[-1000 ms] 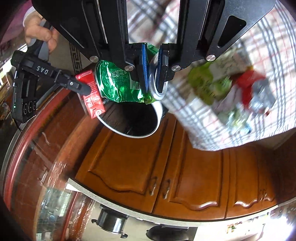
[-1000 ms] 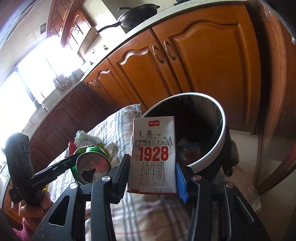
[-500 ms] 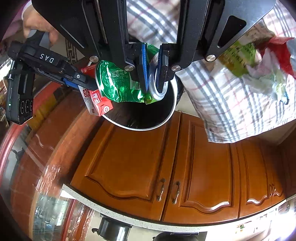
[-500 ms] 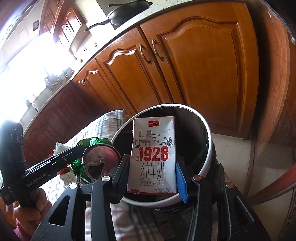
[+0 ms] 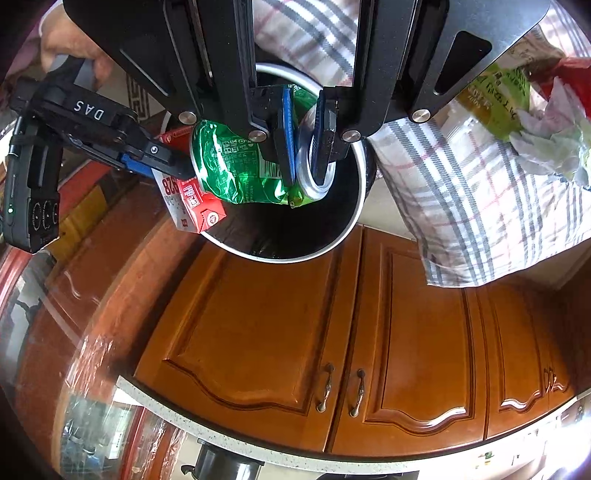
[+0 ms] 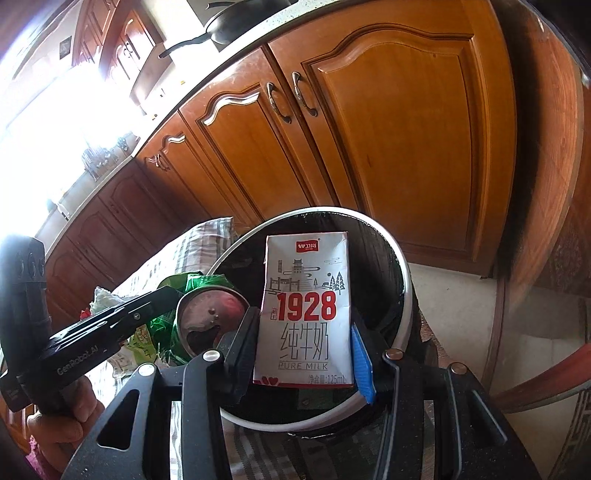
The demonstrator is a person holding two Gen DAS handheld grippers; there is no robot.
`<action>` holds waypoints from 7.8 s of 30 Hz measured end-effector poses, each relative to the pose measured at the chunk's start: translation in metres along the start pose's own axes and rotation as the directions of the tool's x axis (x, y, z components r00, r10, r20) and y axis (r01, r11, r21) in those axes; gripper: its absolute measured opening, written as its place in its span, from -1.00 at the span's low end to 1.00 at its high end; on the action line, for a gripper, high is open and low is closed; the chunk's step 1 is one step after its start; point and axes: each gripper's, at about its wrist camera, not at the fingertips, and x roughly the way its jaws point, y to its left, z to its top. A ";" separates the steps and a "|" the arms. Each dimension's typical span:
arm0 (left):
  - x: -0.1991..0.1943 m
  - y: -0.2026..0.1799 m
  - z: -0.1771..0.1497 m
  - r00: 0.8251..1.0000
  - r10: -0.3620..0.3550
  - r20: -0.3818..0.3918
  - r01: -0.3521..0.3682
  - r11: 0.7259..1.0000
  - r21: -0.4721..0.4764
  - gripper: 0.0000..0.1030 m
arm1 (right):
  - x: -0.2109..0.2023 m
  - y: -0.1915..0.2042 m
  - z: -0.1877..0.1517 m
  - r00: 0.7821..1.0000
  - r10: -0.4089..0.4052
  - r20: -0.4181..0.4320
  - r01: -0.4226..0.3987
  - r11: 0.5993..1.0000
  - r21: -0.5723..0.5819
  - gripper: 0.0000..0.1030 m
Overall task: Collect trash
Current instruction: 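Open both tools to drop the can and carton into the bin, then move both open tools from the bin back toward the remaining trash, then grasp the red snack bag with the left tool while the right tool grasps the blue-and-white wrapper, then carry the red bag and wrapper over the bin and open both tools, then move both open tools back toward the green pouch and foil wrapper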
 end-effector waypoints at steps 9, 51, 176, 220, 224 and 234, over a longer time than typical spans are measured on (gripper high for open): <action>0.008 0.000 0.003 1.000 0.000 -0.011 0.000 1.000 -0.010 -0.85 | 0.005 -0.003 0.003 1.000 -0.003 -0.013 0.003 1.000 -0.003 -0.10; -0.144 0.154 -0.104 0.981 0.185 0.052 -0.164 0.947 -0.278 -0.07 | 0.005 0.144 -0.064 0.982 0.171 -0.082 -0.182 0.971 -0.157 0.13; -0.039 0.001 -0.027 0.996 -0.083 -0.014 0.083 0.997 0.007 -0.87 | -0.028 0.000 -0.017 0.994 -0.037 0.099 0.031 0.998 0.059 -0.98; -0.088 0.077 -0.071 1.000 0.028 0.003 -0.027 0.986 -0.162 0.09 | -0.025 0.051 -0.039 0.993 0.087 0.076 -0.090 0.995 0.035 0.76; -0.105 0.101 -0.083 0.998 0.056 0.012 -0.053 0.976 -0.210 0.09 | -0.017 0.076 -0.052 0.992 0.122 0.043 -0.123 0.992 0.018 0.77; -0.130 0.155 -0.092 0.992 0.126 0.025 -0.114 0.953 -0.282 0.09 | 0.006 0.122 -0.069 0.986 0.163 -0.022 -0.164 0.986 -0.024 0.77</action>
